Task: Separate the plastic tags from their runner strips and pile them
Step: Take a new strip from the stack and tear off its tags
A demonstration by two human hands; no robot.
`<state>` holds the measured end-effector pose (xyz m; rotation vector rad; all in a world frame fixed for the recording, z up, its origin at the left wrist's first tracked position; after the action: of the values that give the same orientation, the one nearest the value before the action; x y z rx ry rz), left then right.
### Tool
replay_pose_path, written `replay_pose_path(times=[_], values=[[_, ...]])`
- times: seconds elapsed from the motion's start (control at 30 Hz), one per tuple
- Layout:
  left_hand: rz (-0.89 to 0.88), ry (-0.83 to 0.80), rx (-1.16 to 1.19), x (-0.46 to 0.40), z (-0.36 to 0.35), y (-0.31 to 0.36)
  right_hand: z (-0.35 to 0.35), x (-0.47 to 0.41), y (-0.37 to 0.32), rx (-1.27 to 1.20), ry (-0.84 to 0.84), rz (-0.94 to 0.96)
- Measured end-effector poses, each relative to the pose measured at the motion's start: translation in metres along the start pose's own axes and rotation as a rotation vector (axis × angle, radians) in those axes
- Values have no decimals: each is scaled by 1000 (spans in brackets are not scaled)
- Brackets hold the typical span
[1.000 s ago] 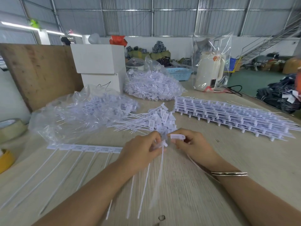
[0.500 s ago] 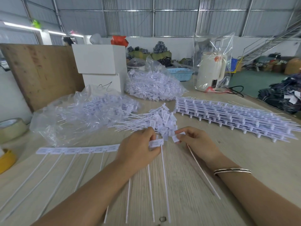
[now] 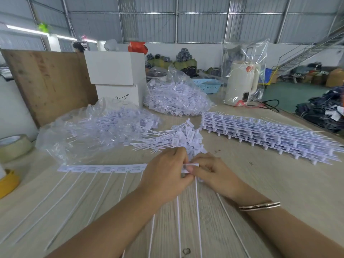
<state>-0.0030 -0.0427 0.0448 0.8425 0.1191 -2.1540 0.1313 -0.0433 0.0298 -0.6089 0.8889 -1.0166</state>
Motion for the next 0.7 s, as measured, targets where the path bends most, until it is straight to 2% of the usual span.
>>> replay_pose_path(times=[0.07,0.17,0.27,0.33,0.4,0.5,0.6,0.7], values=[[-29,-42,33,1,0,0,5,-2,6,-129,14,-67],[-7,-151,38,0,-2,-10,20,-3,16,-274,145,-169],[61,-183,0,0,-5,-19,23,-4,18,-242,165,-191],[81,-181,8,-1,-7,-23,18,-2,16,-194,94,-184],[96,-176,45,-1,-8,-28,12,0,11,-83,25,-158],[108,-195,125,-1,-10,-35,12,1,10,232,6,-86],[127,-268,211,1,-16,-40,13,0,5,575,42,53],[184,-313,320,1,-21,-45,13,0,-2,755,85,176]])
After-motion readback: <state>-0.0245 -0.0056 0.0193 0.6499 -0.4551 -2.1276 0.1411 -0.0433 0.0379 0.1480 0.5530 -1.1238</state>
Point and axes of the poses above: each hand's wrist, its own x-axis away from the middle knuckle, its own z-axis out of the back of the hand, y = z × x, the point moved 4 cm from there along -x, towards the middle knuckle, and after that the axes turned 1 degree about -z, right-handed, at the moved point
